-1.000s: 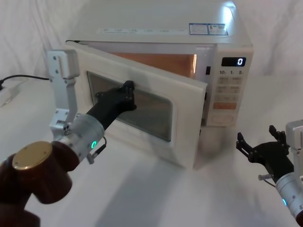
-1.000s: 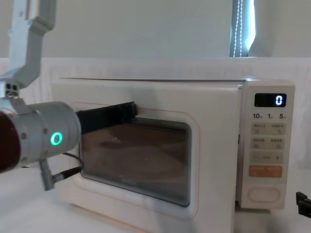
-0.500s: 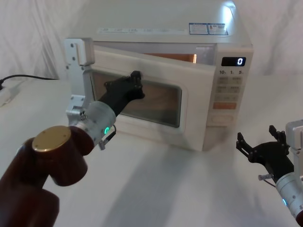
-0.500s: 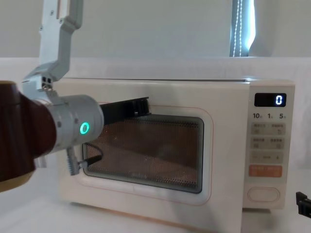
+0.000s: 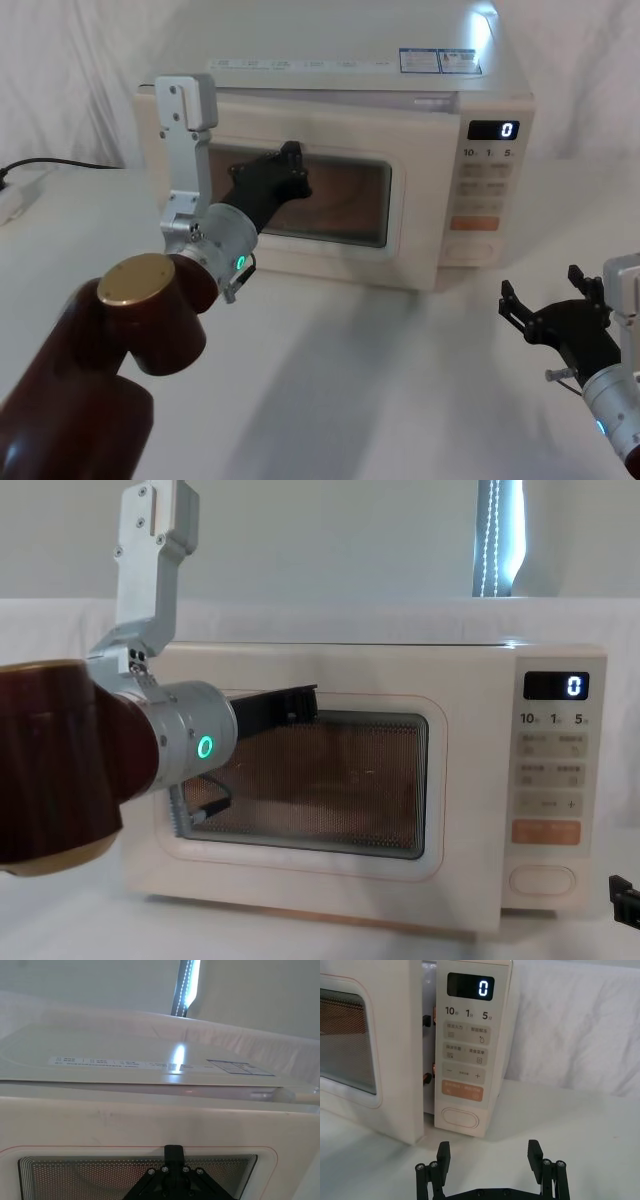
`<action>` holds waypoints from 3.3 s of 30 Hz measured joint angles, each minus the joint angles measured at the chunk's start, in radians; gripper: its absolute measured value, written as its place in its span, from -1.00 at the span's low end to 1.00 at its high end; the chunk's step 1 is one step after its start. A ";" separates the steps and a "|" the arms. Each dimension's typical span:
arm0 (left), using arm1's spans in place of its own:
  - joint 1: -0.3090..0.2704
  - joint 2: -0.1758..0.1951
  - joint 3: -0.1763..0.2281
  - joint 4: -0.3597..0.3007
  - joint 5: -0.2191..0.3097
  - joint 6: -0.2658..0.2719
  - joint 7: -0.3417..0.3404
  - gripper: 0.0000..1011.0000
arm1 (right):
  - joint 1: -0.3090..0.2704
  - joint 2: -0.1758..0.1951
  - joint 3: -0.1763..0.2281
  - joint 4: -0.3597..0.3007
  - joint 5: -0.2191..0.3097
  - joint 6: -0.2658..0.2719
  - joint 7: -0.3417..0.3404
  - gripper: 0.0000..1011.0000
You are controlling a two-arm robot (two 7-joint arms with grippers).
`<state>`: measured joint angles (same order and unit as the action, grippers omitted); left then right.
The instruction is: Press the button to open the microwave door with one hand; close the microwave door with the other hand.
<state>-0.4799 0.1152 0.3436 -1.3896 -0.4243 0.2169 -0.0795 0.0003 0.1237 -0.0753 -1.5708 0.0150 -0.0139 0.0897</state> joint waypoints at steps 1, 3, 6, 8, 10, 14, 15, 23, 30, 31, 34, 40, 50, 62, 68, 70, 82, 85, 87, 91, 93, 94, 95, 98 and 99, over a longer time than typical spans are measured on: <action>-0.004 -0.006 -0.001 0.008 0.005 -0.005 -0.002 -1.00 | 0.000 0.000 0.000 0.000 0.000 0.000 0.000 0.98; -0.008 -0.011 -0.003 0.016 0.010 -0.010 -0.004 -1.00 | 0.000 0.000 0.000 0.000 0.000 0.000 0.000 0.98; -0.013 -0.020 -0.005 0.029 0.020 -0.015 -0.008 -1.00 | 0.000 0.000 0.000 0.000 0.000 0.000 0.000 0.98; -0.018 -0.027 -0.008 0.036 0.028 -0.017 -0.011 -1.00 | 0.000 0.000 0.000 0.000 0.000 0.000 0.000 0.98; -0.022 -0.033 -0.010 0.041 0.034 -0.017 -0.012 -1.00 | 0.000 0.000 0.000 0.000 0.000 0.000 0.000 0.98; -0.027 -0.043 -0.017 0.045 0.042 -0.017 -0.016 -1.00 | 0.000 0.000 0.000 0.000 0.000 0.000 0.000 0.98; -0.028 -0.045 -0.019 0.046 0.044 -0.017 -0.017 -1.00 | 0.000 0.000 0.000 0.000 0.000 0.000 0.000 0.98; -0.039 -0.063 -0.036 0.056 0.063 -0.016 -0.022 -1.00 | 0.000 0.000 0.000 0.000 0.000 0.000 0.000 0.98; -0.047 -0.076 -0.048 0.068 0.073 -0.014 -0.029 -1.00 | 0.000 0.000 0.000 0.000 0.000 0.000 0.000 0.98; -0.048 -0.078 -0.050 0.069 0.074 -0.014 -0.029 -1.00 | 0.000 0.000 0.000 0.000 0.000 0.000 0.000 0.98; -0.050 -0.085 -0.055 0.074 0.080 -0.014 -0.029 -1.00 | 0.000 0.000 0.000 0.000 0.000 0.000 0.000 0.98; -0.053 -0.093 -0.062 0.082 0.086 -0.014 -0.030 -1.00 | 0.000 0.000 0.000 0.000 0.000 0.000 0.000 0.98; -0.058 -0.107 -0.071 0.092 0.094 -0.010 -0.031 -1.00 | 0.000 0.000 0.000 0.000 0.000 0.000 0.000 0.98; -0.067 -0.119 -0.079 0.108 0.104 -0.009 -0.031 -1.00 | 0.000 0.000 0.000 0.000 0.000 0.000 0.000 0.98; -0.071 -0.123 -0.083 0.116 0.106 -0.010 -0.032 -1.00 | 0.000 0.000 0.000 0.000 0.000 0.000 0.000 0.98; -0.072 -0.124 -0.084 0.118 0.107 -0.010 -0.033 -1.00 | 0.000 0.000 0.000 0.000 0.000 0.000 0.000 0.98; -0.060 -0.120 -0.089 0.092 0.108 0.018 -0.036 -1.00 | 0.000 0.000 0.000 0.000 0.000 0.000 0.000 0.98; -0.037 -0.110 -0.088 0.058 0.102 0.040 -0.043 -1.00 | 0.000 0.000 0.000 0.000 0.000 0.000 0.000 0.98; -0.020 -0.101 -0.088 0.027 0.096 0.056 -0.049 -1.00 | 0.000 0.000 0.000 0.000 0.000 0.000 0.000 0.98; 0.018 -0.074 -0.085 -0.035 0.087 0.084 -0.063 -1.00 | 0.000 0.000 0.000 0.000 0.000 0.000 0.000 0.98; 0.043 -0.051 -0.084 -0.078 0.082 0.097 -0.073 -1.00 | 0.000 0.000 0.000 0.000 0.000 0.000 0.000 0.98; 0.051 -0.044 -0.085 -0.091 0.079 0.100 -0.076 -1.00 | 0.000 0.000 0.000 0.000 0.000 0.000 0.000 0.98; 0.057 -0.038 -0.085 -0.101 0.078 0.103 -0.078 -1.00 | 0.000 0.000 0.000 0.000 0.000 0.000 0.000 0.98; 0.089 -0.007 -0.091 -0.153 0.066 0.112 -0.092 -1.00 | 0.000 0.000 0.000 0.000 0.000 0.000 0.000 0.98; 0.105 0.009 -0.095 -0.178 0.060 0.114 -0.098 -1.00 | 0.000 0.000 0.000 0.000 0.000 0.000 0.000 0.98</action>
<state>-0.3754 0.1246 0.2482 -1.5674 -0.3640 0.3306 -0.1771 0.0003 0.1238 -0.0753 -1.5708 0.0150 -0.0140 0.0897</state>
